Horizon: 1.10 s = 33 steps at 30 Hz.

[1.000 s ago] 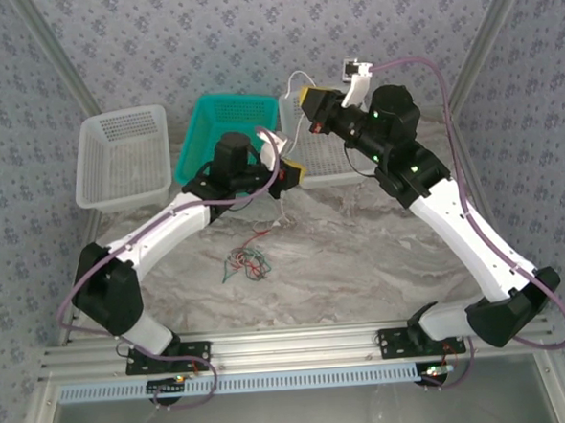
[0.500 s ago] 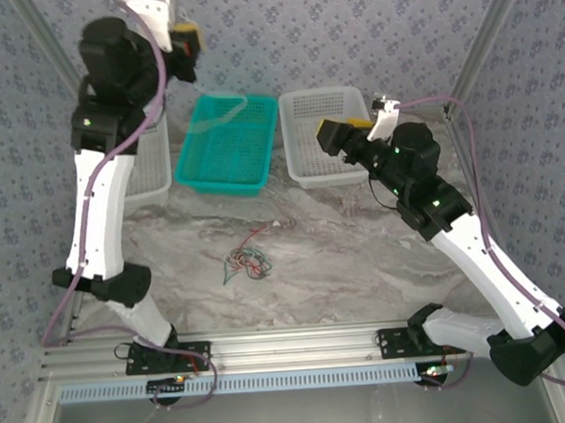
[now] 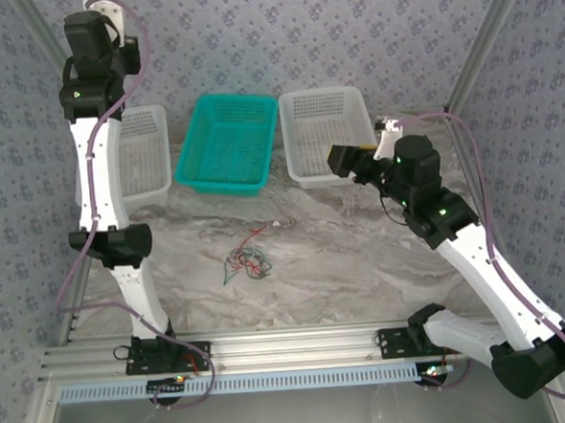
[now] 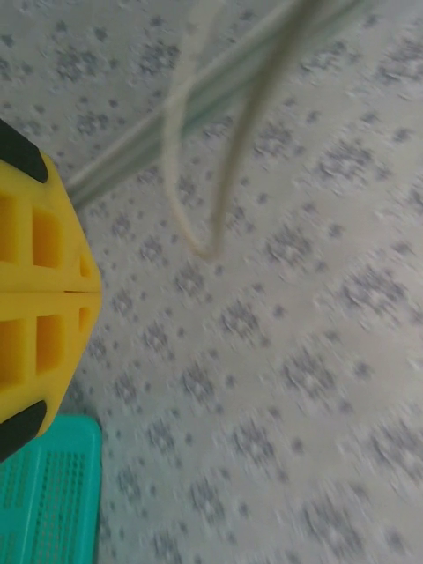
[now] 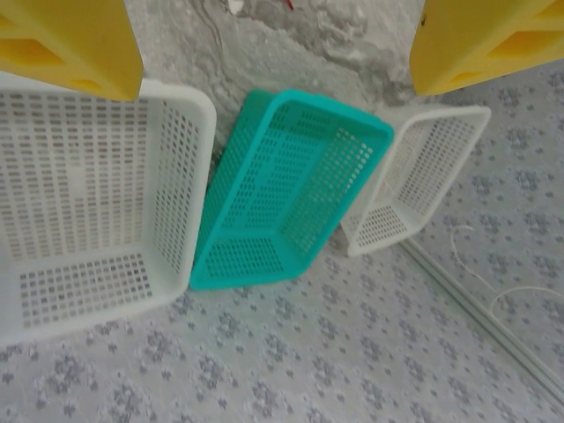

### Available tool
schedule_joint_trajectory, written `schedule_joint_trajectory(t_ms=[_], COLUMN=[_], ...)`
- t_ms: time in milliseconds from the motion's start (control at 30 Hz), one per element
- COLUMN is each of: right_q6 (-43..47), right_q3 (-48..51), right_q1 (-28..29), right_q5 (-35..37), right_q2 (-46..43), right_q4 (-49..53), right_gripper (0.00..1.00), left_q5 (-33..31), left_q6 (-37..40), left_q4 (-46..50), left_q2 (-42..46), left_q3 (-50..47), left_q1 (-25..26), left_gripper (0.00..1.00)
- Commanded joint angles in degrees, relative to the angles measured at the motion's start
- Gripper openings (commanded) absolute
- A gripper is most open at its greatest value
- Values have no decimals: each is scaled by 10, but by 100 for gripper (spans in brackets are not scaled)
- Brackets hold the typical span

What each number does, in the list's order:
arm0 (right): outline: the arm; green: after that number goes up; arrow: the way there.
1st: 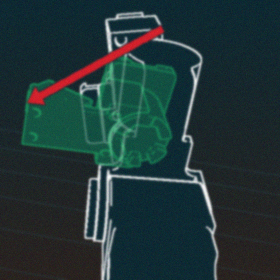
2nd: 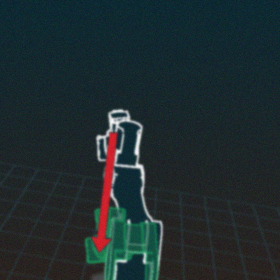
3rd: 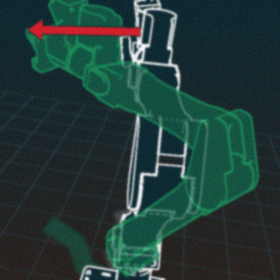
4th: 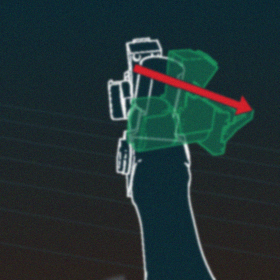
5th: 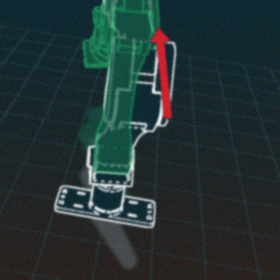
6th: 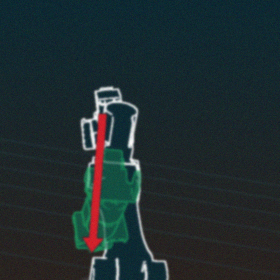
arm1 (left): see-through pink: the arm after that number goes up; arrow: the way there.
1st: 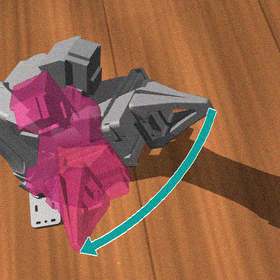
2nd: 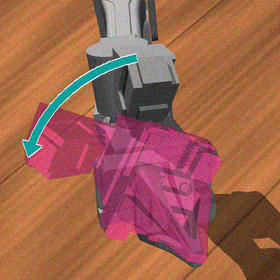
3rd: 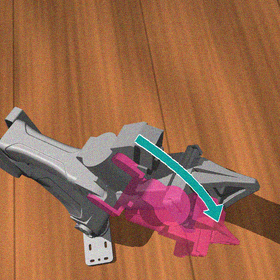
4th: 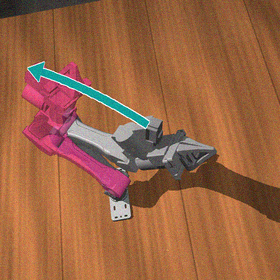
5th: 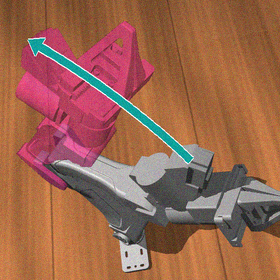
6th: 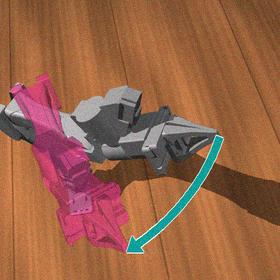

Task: Untangle the cables
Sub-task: Place the cable into the container, then pick up the cables at the center of the table.

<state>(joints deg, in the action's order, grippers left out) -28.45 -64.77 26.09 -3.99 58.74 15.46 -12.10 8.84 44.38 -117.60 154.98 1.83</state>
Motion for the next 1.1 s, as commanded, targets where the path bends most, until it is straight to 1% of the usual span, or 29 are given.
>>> schedule_joint_trajectory(t_ms=[0, 133, 233, 367, 400, 467, 500, 533, 600, 667, 700, 767, 833, 900, 967, 1000, 1033, 1067], right_q6=[14, 9, 2, -5, -5, -2, 0, 3, 3, 1, -2, -7, -14, -20, -27, -29, -31, -33], right_q3=[2, 0, -2, -2, -2, -1, 0, 2, 11, 14, 12, 9, 9, 12, 9, 7, 5, 4], right_q1=[-7, -10, -10, -10, -10, -10, -10, -10, -10, -10, -10, -10, -9, -9, -9, -9, -9, -9], right_q5=[-22, -35, -51, -69, -70, -70, -67, -64, -58, -58, -59, -63, -66, -69, -67, -70, -73, -76], right_q2=[-7, 11, 22, 19, 15, 5, -1, -6, -13, -13, -10, -5, -3, -4, -4, -4, -6, -8], right_q4=[17, 11, 11, 28, 33, 42, 47, 48, 41, 34, 34, 34, 31, 24, 24, 26, 28, 31], right_gripper=[82, 82, 81, 81, 81, 81, 81, 81, 81, 81, 81, 81, 81, 81, 81, 81, 80, 80], left_q5=[-1, 38, 89, 204, 213, 212, 223, 236, 284, 305, 309, 301, 269, 228, 150, 120, 104, 92], left_q6=[-44, -107, -145, -235, -248, -242, -235, -231, -226, -227, -224, -217, -208, -201, -189, -188, -186, -182], left_q4=[-7, 47, 66, 65, 61, 39, 30, 27, 26, 33, 41, 65, 96, 116, 151, 184, 220, 279], left_q2=[-6, -43, -83, -144, -153, -152, -147, -144, -142, -135, -128, -112, -92, -64, -54, -65, -83, -117], left_q3=[2, -3, -34, -86, -99, -139, -160, -170, -184, -190, -190, -187, -182, -194, -188, -171, -148, -106], left_q1=[-40, -83, -114, -175, -186, -194, -195, -195, -194, -191, -188, -177, -162, -146, -130, -129, -131, -135], left_gripper=[0, 0, 0, 0, 0, 1, 8, 18, 48, 72, 81, 91, 98, 99, 99, 99, 99, 99])
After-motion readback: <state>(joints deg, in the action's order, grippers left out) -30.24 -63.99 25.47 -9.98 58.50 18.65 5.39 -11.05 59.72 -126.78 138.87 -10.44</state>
